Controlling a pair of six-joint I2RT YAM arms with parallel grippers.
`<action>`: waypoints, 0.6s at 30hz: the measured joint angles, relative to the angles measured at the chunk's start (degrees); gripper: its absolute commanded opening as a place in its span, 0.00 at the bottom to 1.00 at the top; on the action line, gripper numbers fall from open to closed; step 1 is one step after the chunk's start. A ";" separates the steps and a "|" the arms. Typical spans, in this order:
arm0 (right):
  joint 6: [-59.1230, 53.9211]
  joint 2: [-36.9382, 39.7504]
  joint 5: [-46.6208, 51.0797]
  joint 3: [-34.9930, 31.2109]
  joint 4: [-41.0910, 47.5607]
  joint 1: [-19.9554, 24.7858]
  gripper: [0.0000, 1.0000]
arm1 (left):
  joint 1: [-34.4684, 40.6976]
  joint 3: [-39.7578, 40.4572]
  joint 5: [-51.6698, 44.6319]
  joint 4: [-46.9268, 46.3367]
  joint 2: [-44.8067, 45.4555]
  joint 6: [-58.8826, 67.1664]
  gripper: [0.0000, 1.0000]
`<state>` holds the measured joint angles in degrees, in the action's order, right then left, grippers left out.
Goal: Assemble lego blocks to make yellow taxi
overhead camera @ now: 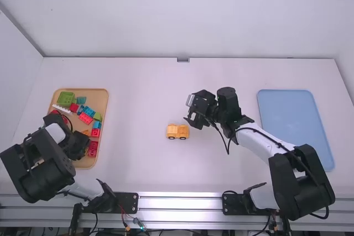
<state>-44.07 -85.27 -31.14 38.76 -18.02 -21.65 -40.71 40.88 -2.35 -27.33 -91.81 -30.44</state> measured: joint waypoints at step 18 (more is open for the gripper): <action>1.66 0.00 -0.02 -0.04 -1.84 0.00 0.99 | 0.07 -0.02 -0.96 5.09 1.60 0.04 0.07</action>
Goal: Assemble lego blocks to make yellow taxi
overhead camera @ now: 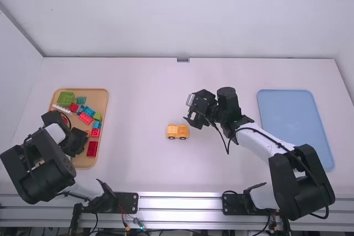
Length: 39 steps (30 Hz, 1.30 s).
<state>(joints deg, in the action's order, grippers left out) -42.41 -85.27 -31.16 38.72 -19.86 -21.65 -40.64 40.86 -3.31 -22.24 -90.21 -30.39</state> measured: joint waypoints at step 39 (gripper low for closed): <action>56.46 -16.96 -48.83 28.79 -23.02 2.62 1.00 | 35.89 0.90 -75.84 93.70 -2.10 11.63 0.04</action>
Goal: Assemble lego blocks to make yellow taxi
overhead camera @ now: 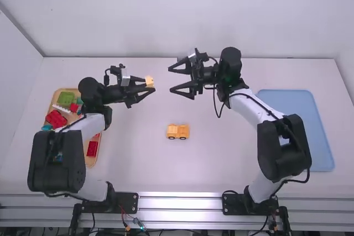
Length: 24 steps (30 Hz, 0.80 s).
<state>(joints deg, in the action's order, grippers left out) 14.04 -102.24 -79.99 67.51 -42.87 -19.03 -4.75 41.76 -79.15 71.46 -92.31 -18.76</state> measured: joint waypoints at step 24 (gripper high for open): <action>-3.48 -0.83 6.05 1.22 6.36 -2.93 0.69 | 6.10 5.99 -4.63 3.52 -5.11 -11.80 0.06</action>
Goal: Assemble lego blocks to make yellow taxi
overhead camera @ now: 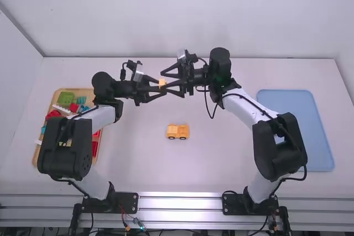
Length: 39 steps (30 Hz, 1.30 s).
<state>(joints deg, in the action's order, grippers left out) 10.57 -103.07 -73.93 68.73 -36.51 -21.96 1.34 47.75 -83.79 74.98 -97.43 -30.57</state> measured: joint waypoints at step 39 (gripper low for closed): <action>-0.39 0.00 2.01 0.00 -0.33 0.00 0.15 | 0.44 -0.02 3.93 0.09 0.00 0.11 0.99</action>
<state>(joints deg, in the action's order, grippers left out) 10.17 -103.07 -71.92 68.73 -36.84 -21.96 1.78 47.72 -79.85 75.07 -97.43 -30.46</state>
